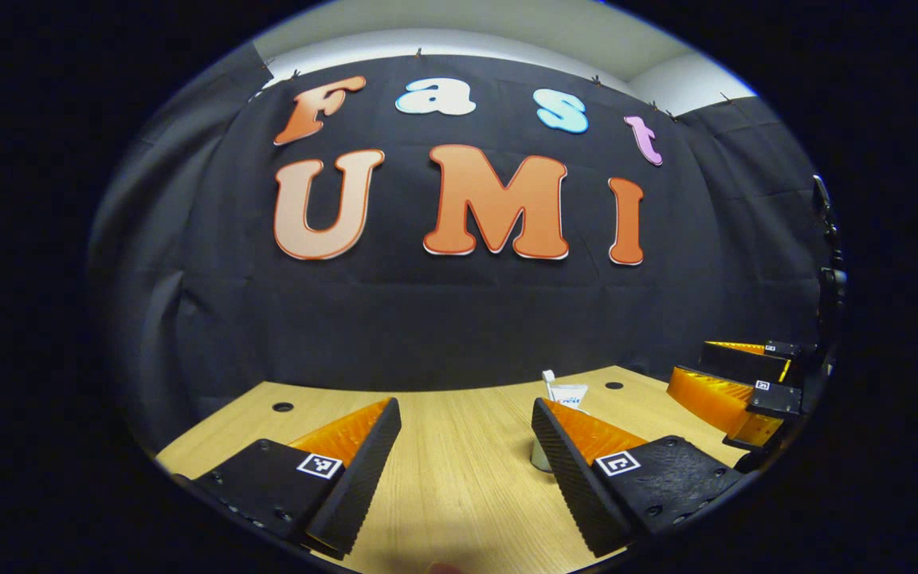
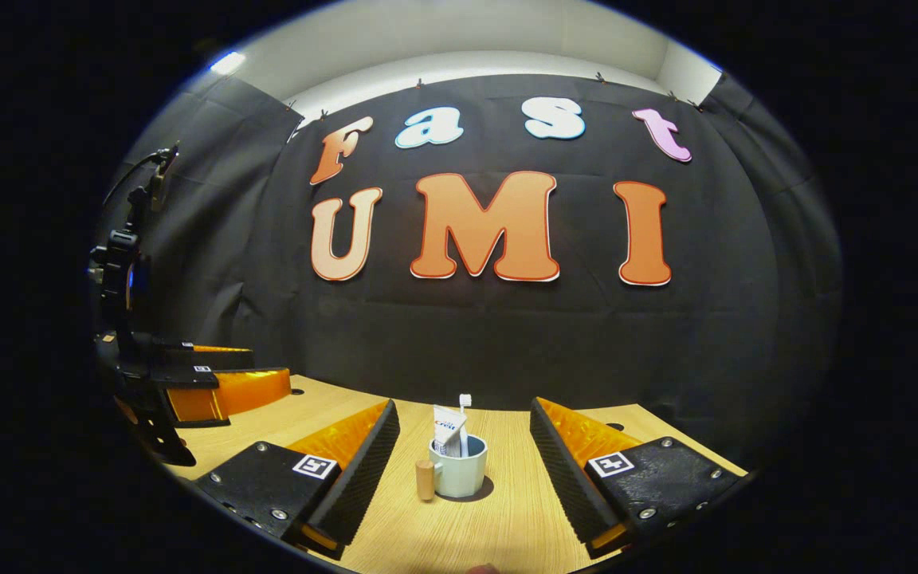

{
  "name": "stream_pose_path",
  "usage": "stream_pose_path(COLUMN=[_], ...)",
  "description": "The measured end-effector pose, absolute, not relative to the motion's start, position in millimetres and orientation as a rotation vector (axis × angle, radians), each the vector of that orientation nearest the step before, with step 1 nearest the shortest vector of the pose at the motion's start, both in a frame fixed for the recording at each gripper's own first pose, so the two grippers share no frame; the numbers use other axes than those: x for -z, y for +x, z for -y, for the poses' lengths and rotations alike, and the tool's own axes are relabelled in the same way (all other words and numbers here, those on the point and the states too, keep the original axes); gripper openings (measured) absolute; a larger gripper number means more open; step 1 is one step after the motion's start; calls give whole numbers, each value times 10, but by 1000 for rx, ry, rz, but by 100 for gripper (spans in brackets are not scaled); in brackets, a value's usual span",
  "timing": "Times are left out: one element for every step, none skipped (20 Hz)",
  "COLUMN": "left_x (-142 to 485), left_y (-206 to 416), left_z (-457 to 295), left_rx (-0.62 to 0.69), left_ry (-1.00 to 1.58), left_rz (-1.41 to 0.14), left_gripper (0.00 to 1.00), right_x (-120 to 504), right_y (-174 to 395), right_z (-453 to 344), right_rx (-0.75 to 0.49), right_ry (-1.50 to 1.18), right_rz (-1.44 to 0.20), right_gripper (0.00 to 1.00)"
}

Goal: Put the toothbrush and toothpaste on the desktop into the cup, then pick up the cup and place it on the coaster on the desktop.

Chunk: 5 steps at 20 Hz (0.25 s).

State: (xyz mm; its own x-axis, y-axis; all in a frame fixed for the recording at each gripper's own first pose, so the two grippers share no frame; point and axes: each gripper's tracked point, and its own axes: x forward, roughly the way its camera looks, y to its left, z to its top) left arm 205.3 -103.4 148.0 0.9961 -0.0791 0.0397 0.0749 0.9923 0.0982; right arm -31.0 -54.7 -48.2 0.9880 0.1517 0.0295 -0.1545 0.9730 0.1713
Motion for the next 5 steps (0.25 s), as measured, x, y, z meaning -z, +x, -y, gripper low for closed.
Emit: stream_pose_path(left_x=[-1494,-1492,-1502,-1509,-1499], left_y=[2042,2036,2019,2017,1984], left_z=[1000,988,980,977,951], left_rx=[70,66,63,59,51], left_ry=[100,95,85,73,65], left_rz=[57,68,79,86,92], left_gripper=[99,99,99,99,99], right_x=[478,468,460,452,440], right_y=[-319,-340,-345,-361,-369], right_z=[522,499,476,460,450], right_rx=[-158,-161,-165,-167,-171], right_ry=[171,169,169,170,167], right_rz=[21,25,30,36,41], right_gripper=[99,99,99,99,99])
